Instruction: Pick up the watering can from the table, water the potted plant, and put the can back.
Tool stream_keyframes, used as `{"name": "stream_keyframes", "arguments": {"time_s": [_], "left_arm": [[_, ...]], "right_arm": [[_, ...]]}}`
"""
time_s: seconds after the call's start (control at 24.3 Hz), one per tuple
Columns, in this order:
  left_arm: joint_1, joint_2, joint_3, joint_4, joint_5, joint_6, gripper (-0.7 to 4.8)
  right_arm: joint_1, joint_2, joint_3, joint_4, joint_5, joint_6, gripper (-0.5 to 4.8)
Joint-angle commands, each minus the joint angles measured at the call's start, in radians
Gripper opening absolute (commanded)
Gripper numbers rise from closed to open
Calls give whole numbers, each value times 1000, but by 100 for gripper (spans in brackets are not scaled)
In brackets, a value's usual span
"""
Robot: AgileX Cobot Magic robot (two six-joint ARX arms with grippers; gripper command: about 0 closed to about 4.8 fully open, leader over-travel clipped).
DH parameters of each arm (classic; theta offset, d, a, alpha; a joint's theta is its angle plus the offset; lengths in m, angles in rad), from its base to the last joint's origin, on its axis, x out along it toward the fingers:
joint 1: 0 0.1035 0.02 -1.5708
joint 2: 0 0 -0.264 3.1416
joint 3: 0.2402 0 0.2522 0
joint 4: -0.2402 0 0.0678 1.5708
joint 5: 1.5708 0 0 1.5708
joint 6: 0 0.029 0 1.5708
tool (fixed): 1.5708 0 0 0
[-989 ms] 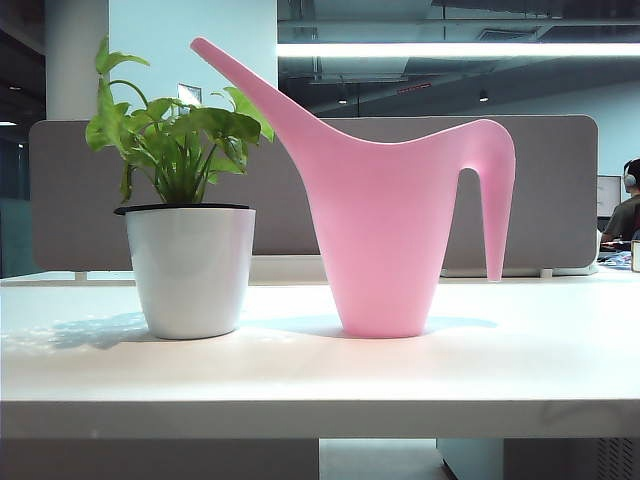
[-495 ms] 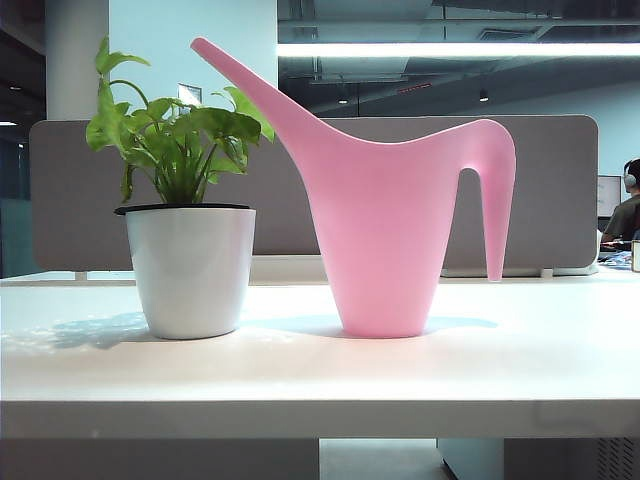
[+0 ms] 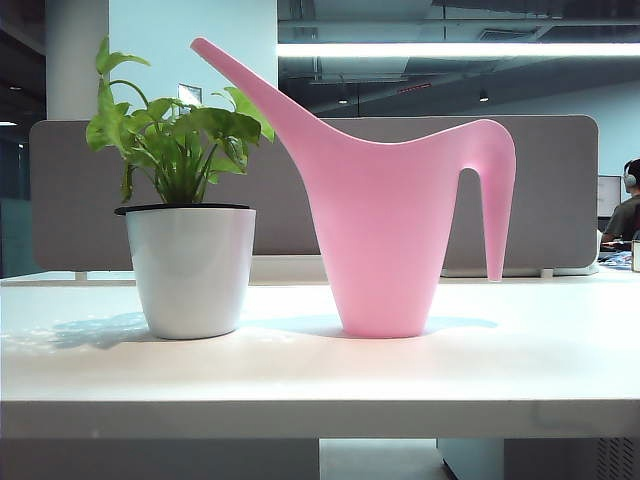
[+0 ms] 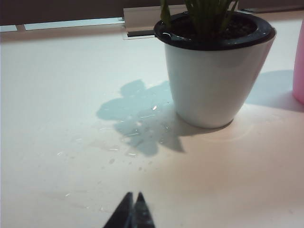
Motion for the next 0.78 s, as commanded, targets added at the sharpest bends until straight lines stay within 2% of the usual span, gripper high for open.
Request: {"name": "stream_keyframes", "arguments": {"time_s": [0.04, 0.78], "left_arm": [[0, 1, 0, 5, 3, 0, 3], [23, 1, 0, 4, 3, 0, 3]], "right_arm": [[0, -1, -7, 13, -1, -2, -5], [0, -1, -7, 13, -1, -2, -5]]}}
